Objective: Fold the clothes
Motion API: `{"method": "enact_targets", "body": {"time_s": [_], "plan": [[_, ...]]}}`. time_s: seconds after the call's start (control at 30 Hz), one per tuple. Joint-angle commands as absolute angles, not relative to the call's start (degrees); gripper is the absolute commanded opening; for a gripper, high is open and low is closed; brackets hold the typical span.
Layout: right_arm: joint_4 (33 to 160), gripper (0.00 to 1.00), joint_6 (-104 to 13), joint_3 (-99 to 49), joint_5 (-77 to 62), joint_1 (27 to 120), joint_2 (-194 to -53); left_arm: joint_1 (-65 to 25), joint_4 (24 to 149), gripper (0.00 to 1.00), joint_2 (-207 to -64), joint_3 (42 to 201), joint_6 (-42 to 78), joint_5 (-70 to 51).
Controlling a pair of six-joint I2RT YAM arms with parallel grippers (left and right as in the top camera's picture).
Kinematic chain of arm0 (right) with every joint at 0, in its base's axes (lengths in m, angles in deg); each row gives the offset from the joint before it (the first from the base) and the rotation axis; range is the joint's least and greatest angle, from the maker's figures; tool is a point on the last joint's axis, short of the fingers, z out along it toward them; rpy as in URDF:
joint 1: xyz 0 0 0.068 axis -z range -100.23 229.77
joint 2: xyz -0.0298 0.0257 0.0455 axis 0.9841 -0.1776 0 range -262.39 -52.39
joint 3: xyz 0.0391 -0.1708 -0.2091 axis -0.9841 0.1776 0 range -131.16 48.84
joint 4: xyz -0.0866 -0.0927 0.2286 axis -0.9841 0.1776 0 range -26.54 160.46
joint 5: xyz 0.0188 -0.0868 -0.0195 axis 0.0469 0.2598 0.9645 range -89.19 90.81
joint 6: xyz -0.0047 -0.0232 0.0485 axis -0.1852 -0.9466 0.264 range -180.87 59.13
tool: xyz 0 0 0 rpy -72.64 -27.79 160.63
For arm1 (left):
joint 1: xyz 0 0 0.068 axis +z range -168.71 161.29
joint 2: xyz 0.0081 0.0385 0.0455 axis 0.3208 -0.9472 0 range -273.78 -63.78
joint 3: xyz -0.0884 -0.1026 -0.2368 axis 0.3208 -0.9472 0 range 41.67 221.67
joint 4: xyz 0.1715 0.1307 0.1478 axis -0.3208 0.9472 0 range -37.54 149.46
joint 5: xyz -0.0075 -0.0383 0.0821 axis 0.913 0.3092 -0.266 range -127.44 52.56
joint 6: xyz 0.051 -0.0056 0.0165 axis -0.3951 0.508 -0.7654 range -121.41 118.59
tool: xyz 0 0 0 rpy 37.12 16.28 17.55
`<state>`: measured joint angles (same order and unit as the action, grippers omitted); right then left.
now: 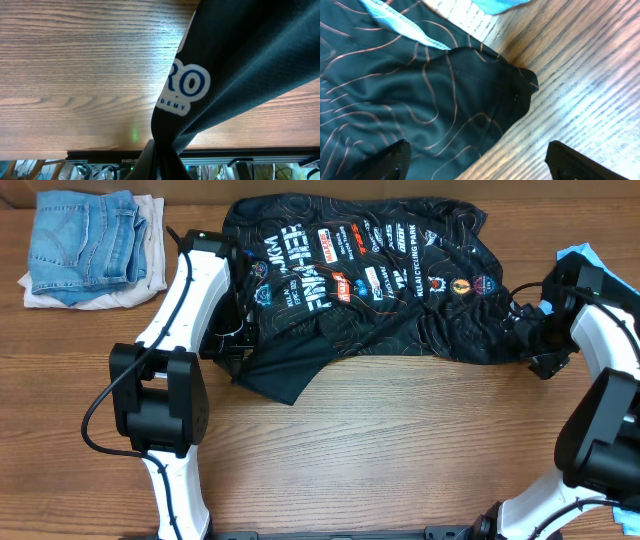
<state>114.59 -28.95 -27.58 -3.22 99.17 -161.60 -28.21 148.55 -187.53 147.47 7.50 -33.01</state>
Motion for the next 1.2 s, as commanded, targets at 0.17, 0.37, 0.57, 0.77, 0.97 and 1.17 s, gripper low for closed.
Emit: {"method": "enact_targets", "body": {"time_s": [0.17,0.37,0.57,0.77,0.97,1.17], "plan": [[114.0,0.78,-27.5,-27.3,-2.9,99.2,-166.0,-28.1,148.2,0.04,-185.3,148.2,8.0,-33.4],[112.3,0.56,-27.6,-27.3,-2.8,99.3,-167.1,-28.1,148.0,0.04,-185.3,148.2,8.0,-33.4],[111.2,0.23,-27.5,-27.4,-2.6,99.3,-167.1,-28.1,148.5,0.04,-185.3,148.2,8.0,-32.0],[112.3,0.04,-23.2,-27.4,0.7,99.3,-166.9,-28.1,149.3,0.04,-185.0,148.2,8.1,-29.9],[115.7,0.04,-21.3,-27.4,1.4,99.3,-162.5,-28.1,149.3,0.04,-181.3,148.2,9.7,-29.0],[120.8,0.04,-20.3,-27.5,3.9,99.3,-154.5,-28.1,149.3,0.04,-172.2,147.4,11.6,-29.0]]}}
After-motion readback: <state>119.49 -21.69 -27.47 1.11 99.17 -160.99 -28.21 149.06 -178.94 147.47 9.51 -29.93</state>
